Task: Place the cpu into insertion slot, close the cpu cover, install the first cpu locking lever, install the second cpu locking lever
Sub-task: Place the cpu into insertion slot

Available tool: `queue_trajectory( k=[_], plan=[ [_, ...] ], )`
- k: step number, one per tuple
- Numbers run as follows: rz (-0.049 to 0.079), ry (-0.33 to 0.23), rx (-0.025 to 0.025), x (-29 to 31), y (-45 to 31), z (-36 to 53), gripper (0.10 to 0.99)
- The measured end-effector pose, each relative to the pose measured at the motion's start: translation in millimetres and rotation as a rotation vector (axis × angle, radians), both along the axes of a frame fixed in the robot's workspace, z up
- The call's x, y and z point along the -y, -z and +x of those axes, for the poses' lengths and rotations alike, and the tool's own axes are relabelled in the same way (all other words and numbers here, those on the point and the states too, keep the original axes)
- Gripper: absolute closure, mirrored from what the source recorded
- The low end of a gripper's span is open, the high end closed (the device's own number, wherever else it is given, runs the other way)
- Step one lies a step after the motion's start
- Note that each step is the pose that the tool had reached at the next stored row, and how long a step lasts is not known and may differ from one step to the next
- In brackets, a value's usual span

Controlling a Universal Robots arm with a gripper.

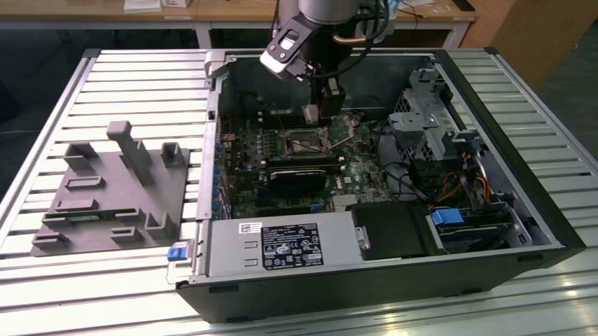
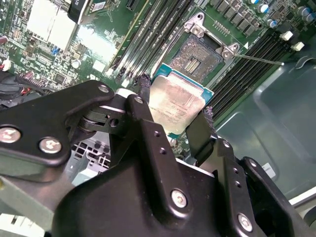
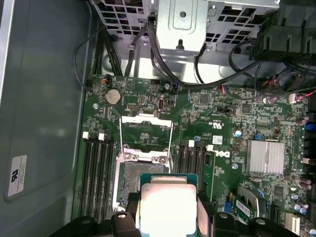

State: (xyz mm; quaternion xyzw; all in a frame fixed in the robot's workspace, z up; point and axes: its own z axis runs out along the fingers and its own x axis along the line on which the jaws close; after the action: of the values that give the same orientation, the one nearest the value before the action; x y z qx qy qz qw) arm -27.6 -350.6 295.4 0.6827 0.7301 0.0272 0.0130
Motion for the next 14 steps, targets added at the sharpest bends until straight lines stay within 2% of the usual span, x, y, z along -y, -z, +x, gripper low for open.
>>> queue_trajectory(
  k=[14],
  plan=[
    [0.000, 0.001, -0.0069, 0.0, 4.5, -0.1, 0.549]
  ],
)
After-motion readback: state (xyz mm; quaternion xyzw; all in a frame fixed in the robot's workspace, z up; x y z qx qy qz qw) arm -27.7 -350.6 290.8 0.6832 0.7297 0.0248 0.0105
